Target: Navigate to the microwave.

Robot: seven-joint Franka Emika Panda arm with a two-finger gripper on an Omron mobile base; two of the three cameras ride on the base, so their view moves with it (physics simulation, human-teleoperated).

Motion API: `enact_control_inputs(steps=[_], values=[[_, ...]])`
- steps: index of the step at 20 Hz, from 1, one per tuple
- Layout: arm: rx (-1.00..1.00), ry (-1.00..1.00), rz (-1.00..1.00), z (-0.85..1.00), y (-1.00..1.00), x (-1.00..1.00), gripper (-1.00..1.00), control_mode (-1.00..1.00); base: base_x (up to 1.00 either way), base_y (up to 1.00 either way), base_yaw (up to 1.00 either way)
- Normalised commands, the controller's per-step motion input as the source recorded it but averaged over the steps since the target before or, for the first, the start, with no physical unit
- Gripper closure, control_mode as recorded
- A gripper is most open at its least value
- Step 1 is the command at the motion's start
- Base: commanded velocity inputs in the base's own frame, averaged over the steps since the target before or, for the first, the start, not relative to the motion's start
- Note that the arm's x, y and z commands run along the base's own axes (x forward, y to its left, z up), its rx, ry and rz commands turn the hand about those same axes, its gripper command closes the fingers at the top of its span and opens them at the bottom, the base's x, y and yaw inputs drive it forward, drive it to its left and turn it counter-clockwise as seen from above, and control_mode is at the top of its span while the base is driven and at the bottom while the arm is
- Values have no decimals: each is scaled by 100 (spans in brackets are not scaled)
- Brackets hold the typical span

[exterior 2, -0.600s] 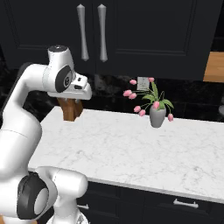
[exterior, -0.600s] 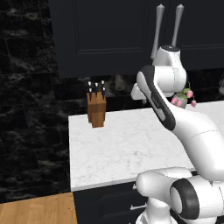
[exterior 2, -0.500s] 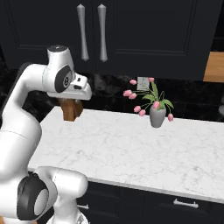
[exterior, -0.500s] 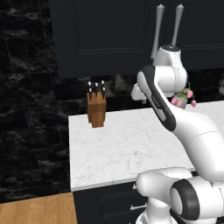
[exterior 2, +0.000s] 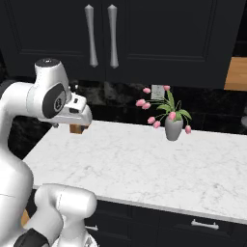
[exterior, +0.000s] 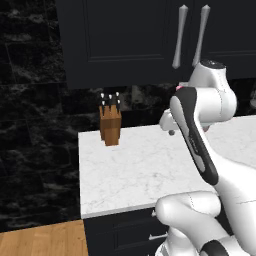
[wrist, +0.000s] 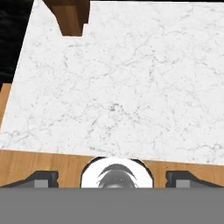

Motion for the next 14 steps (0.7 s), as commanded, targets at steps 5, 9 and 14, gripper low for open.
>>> enact_control_inputs(steps=[5,9,14], values=[[0,0,-1,-1,-2,-71,-100,-100,0,0,0],[0,0,0,0,-12,-40,-100,100,-13,-5,0],[0,0,0,0,0,0,-100,100,-67,-79,0]])
